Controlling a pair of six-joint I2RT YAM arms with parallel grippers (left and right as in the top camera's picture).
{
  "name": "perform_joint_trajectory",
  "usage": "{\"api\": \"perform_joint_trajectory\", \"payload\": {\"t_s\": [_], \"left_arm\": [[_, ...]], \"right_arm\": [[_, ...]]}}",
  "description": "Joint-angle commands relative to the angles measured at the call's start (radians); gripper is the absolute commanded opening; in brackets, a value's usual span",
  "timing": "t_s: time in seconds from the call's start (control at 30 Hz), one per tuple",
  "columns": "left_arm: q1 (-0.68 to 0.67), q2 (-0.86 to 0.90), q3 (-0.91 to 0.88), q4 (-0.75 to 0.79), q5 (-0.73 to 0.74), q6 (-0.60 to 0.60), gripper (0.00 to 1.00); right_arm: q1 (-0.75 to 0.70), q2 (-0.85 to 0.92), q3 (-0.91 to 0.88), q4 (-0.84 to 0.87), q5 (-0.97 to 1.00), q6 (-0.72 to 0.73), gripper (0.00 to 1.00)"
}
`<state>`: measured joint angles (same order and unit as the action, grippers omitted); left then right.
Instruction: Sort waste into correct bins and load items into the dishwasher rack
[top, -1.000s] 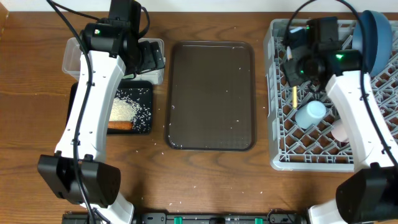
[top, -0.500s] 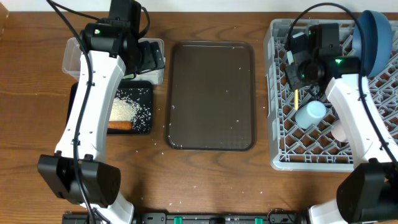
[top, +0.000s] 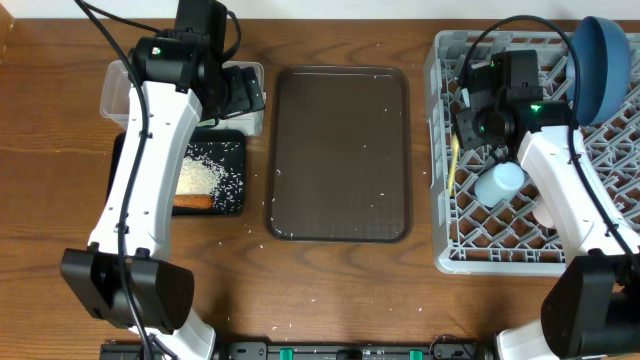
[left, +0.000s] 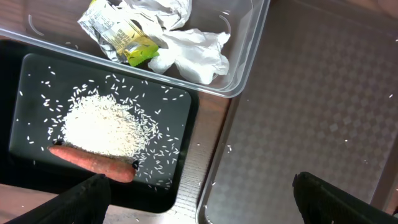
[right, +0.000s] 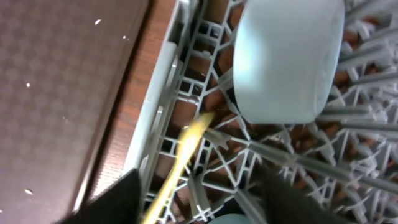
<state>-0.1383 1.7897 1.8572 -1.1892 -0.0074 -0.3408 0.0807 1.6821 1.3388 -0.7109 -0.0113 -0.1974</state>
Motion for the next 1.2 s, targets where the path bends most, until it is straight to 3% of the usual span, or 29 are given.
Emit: {"api": "perform_joint_trajectory", "payload": {"t_s": [0.0,0.33,0.4,0.53,0.7,0.87,1.17], "left_arm": [[0.002,0.003,-0.002,-0.003,-0.012,-0.002,0.96],[0.002,0.003,-0.002,-0.003,-0.012,-0.002,0.96],[0.002,0.003,-0.002,-0.003,-0.012,-0.002,0.96],[0.002,0.003,-0.002,-0.003,-0.012,-0.002,0.96],[0.002,0.003,-0.002,-0.003,-0.012,-0.002,0.96],[0.002,0.003,-0.002,-0.003,-0.012,-0.002,0.96],[0.002,0.003,-0.002,-0.003,-0.012,-0.002,0.96]], "right_arm": [[-0.005,0.005,0.004,0.005,-0.028,0.017,0.72],[0.007,-0.142,0.138,-0.174,-0.187,0.048,0.88],[0.014,-0.209,0.161,-0.216,-0.208,0.086,0.99],[0.021,-0.35,0.165,-0.217,-0.211,0.204,0.99],[0.021,-0.475,0.165,-0.27,-0.183,0.19,0.99],[0.008,-0.575,0.165,-0.354,-0.035,0.17,0.99],[-0.04,-0.707,0.107,-0.329,0.18,0.209,0.99]]}}
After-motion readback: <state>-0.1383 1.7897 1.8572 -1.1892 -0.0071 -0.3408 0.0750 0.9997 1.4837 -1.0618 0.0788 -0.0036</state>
